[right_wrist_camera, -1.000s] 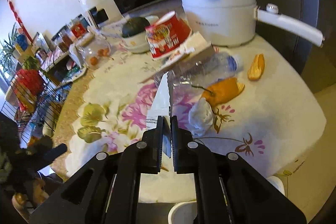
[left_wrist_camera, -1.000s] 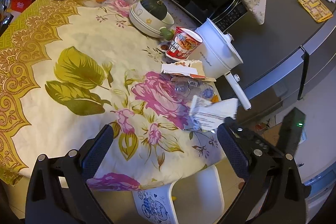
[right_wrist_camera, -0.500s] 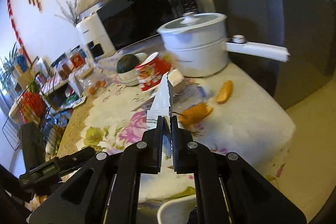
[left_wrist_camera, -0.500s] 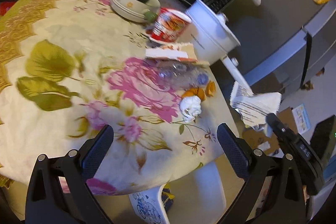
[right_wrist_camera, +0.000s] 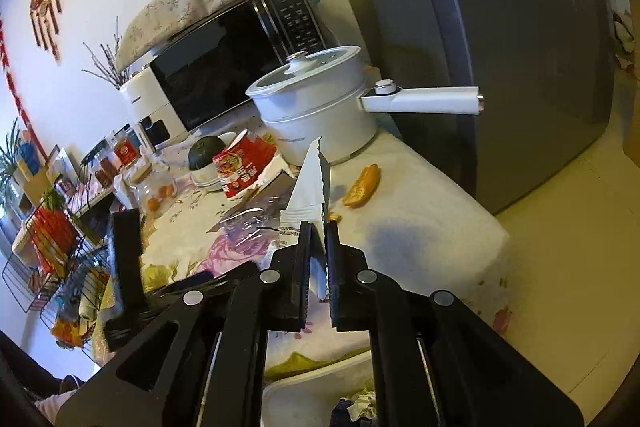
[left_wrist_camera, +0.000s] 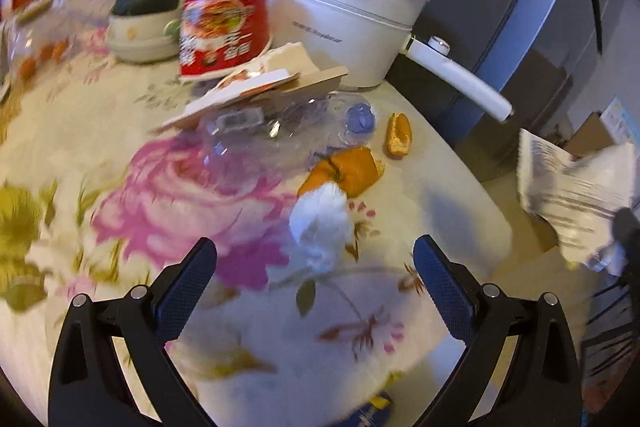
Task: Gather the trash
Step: 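Grasp the white tissue with the left gripper while the right gripper holds the paper wrapper, then carry the tissue and paper wrapper over the white bin and open both grippers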
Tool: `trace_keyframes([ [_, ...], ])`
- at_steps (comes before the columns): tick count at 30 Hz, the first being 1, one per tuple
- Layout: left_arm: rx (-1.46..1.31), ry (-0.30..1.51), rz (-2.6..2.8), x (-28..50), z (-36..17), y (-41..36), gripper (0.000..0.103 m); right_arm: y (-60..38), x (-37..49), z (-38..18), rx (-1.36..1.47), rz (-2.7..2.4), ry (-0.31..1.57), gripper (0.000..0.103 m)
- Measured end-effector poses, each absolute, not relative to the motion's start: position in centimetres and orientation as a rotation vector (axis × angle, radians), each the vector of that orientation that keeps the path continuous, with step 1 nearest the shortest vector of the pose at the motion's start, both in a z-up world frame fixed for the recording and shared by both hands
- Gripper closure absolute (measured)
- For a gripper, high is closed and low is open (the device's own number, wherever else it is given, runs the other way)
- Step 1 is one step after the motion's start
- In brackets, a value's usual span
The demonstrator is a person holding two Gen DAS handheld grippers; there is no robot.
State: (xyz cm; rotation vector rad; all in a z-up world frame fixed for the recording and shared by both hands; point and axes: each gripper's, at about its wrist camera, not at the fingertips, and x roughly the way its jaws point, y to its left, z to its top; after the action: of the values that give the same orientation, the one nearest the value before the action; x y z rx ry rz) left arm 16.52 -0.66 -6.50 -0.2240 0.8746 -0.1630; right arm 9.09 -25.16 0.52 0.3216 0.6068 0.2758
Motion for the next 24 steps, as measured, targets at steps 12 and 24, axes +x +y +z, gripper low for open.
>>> trace_keyframes([
  [12, -0.130, 0.937, -0.150, 20.1, -10.0, -3.1, 0.065, -26.2, 9.1, 0.2, 0.342, 0.264, 0.615, 0.096],
  [24, -0.171, 0.852, -0.187, 16.0, -7.5, -1.1, 0.073, -25.2, 8.8, 0.0, 0.338, 0.284, 0.623, 0.096],
])
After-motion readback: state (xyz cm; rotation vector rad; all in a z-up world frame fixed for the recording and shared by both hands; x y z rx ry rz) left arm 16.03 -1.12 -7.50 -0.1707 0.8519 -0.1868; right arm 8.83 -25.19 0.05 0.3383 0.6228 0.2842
